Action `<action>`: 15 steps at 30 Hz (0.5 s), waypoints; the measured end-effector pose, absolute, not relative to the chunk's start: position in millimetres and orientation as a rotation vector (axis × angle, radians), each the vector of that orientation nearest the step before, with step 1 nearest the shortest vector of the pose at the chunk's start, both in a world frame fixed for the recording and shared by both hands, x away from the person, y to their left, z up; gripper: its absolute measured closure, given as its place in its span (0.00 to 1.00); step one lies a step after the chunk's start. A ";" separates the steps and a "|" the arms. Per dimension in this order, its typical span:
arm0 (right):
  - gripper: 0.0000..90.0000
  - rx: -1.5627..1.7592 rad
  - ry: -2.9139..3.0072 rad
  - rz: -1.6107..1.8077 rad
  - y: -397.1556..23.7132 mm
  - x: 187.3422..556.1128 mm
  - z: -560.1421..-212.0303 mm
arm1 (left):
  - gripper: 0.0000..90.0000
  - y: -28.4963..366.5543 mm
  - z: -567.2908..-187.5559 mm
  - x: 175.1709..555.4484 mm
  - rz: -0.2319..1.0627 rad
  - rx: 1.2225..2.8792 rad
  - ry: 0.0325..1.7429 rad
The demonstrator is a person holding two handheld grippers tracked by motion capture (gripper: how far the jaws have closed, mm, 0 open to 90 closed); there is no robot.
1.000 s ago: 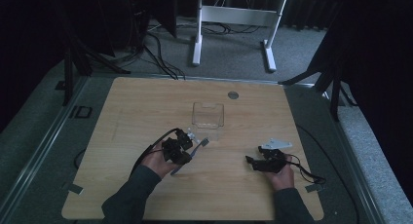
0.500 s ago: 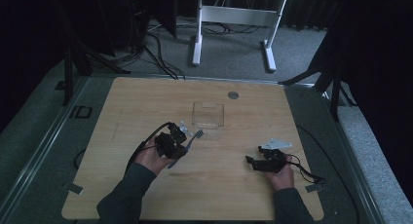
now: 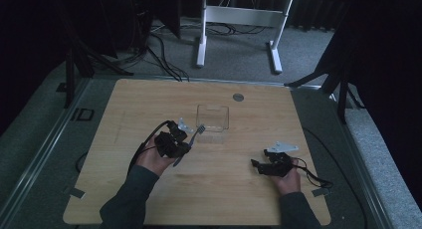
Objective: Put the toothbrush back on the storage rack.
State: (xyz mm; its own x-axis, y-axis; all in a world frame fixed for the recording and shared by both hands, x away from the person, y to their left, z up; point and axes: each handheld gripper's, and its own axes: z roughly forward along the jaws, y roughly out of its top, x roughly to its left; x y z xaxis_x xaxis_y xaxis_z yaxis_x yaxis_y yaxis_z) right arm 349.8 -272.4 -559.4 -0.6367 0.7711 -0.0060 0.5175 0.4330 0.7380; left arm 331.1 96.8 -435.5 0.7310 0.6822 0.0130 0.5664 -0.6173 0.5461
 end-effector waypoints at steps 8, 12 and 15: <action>0.32 1.105 2.349 1.030 -272.3 349.7 -559.3 | 0.91 100.2 -432.2 331.7 0.330 2.364 0.958; 0.32 1.104 2.349 1.030 -272.4 349.7 -559.3 | 0.91 102.0 -430.9 331.7 0.353 2.344 0.960; 0.32 1.104 2.349 1.030 -272.4 349.8 -559.3 | 0.91 103.4 -429.9 332.2 0.367 2.330 0.962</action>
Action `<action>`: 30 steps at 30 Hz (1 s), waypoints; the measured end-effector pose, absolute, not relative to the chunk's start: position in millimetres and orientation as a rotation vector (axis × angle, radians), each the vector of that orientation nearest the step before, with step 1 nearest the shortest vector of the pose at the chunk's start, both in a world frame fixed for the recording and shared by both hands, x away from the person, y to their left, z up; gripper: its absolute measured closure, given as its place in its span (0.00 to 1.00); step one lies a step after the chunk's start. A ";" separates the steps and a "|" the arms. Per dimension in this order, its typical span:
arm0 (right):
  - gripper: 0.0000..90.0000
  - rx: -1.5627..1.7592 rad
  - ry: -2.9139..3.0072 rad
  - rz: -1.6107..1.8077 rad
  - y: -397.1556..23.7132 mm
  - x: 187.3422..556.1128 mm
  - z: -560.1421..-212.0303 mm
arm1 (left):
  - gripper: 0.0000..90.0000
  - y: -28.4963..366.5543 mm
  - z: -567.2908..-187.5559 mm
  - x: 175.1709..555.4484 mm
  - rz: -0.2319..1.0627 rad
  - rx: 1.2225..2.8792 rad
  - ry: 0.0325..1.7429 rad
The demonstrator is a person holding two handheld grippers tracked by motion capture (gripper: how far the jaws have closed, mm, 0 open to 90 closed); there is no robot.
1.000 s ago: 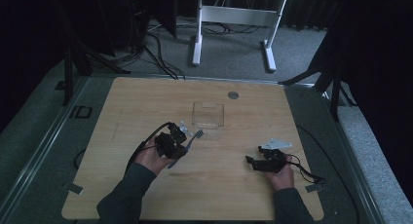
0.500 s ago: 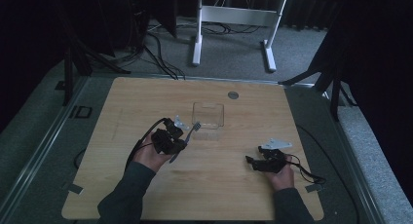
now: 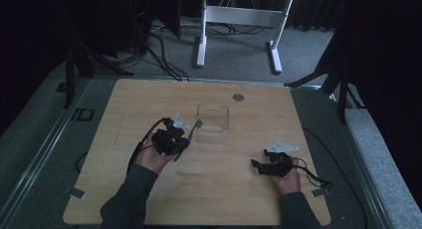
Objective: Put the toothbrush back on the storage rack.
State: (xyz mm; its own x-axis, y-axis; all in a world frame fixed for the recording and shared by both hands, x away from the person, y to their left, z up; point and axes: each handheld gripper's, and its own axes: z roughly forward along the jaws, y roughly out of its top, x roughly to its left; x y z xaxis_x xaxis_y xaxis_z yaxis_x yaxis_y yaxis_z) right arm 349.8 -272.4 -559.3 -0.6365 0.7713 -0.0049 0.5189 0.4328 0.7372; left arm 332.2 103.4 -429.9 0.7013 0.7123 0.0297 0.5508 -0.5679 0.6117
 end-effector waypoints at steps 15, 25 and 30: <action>0.32 1.106 2.350 1.030 -272.4 349.7 -559.3 | 0.91 107.6 -423.7 332.2 0.444 2.250 0.965; 0.32 1.107 2.350 1.030 -272.3 349.7 -559.3 | 0.91 108.5 -422.4 333.7 0.470 2.214 0.964; 0.32 1.106 2.350 1.029 -272.4 349.7 -559.2 | 0.91 107.8 -421.4 334.4 0.489 2.197 0.961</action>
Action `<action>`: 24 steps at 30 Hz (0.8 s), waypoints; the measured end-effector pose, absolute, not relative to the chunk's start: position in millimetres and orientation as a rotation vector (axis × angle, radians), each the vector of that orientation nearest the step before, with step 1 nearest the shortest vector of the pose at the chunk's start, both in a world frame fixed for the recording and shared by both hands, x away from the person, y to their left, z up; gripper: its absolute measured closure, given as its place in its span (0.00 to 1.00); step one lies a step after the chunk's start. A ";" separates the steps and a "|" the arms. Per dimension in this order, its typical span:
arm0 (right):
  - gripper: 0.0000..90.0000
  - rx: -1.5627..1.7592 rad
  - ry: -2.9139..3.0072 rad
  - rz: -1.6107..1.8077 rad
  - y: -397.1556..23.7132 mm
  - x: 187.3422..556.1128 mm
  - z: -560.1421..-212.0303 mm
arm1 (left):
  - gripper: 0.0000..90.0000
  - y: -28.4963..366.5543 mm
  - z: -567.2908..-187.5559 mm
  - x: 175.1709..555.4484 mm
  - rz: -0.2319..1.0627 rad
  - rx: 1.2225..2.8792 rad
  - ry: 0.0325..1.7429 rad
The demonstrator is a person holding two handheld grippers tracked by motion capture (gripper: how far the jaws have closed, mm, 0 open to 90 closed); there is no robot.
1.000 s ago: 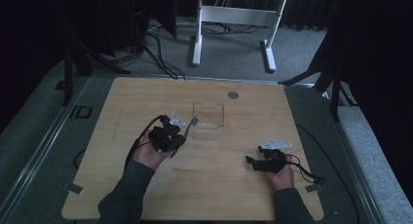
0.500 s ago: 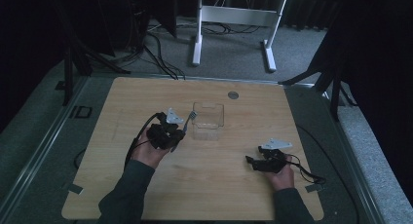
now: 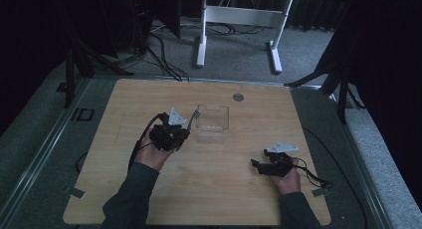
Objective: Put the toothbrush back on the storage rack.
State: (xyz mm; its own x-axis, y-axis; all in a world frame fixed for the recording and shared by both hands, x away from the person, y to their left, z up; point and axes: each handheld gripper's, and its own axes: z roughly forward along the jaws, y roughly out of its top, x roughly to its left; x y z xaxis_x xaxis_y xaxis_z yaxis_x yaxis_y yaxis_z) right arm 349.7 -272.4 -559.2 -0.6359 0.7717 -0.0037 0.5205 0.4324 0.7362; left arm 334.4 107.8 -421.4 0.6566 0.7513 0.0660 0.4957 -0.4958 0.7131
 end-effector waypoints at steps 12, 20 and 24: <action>0.32 1.107 2.350 1.029 -272.3 349.6 -559.2 | 0.91 107.5 -420.2 334.2 0.539 2.162 0.947; 0.32 1.105 2.350 1.029 -272.4 349.7 -559.3 | 0.91 108.0 -418.9 334.7 0.556 2.136 0.943; 0.32 1.106 2.349 1.029 -272.3 349.7 -559.3 | 0.91 107.4 -418.6 335.3 0.559 2.129 0.939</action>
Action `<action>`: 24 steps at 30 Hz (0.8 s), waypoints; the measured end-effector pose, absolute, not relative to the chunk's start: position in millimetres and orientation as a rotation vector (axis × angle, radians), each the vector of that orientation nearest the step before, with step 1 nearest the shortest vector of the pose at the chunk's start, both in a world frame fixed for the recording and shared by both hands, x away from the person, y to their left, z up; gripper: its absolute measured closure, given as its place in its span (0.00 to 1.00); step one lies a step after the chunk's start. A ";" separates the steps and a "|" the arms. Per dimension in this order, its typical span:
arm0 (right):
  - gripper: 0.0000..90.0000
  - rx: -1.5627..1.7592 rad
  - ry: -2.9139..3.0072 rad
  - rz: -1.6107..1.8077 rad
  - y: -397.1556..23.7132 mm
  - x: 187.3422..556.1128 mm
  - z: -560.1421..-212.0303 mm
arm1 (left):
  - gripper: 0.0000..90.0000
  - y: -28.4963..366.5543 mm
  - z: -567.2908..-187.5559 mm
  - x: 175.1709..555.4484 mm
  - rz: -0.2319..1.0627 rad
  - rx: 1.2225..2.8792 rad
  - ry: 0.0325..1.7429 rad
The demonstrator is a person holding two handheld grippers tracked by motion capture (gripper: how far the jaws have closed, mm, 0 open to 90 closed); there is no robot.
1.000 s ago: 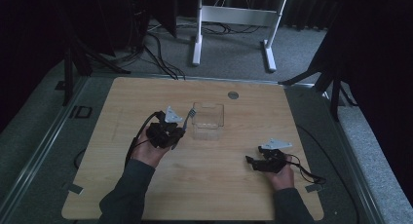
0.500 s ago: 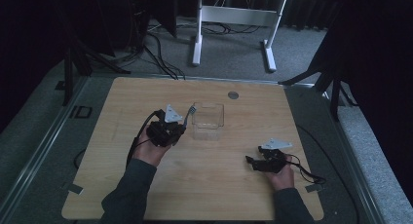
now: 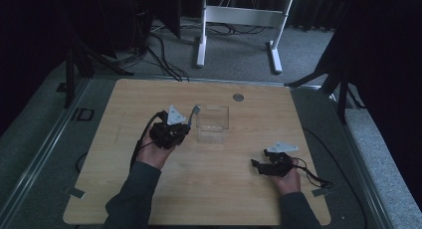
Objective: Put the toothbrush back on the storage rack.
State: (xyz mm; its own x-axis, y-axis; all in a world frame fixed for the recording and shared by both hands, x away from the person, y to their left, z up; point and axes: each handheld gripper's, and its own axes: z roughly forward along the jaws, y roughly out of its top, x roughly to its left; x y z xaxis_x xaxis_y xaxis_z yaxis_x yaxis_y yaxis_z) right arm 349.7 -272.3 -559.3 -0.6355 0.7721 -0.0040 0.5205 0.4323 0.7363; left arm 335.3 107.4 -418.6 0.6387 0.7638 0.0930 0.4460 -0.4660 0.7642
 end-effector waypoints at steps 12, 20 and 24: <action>0.32 1.106 2.350 1.029 -272.3 349.7 -559.3 | 0.91 106.5 -417.9 335.9 0.578 2.109 0.914; 0.32 1.107 2.349 1.031 -272.3 349.6 -559.3 | 0.91 105.5 -417.3 338.1 0.587 2.097 0.911; 0.32 1.107 2.349 1.030 -272.3 349.6 -559.3 | 0.91 104.0 -415.8 338.7 0.594 2.093 0.906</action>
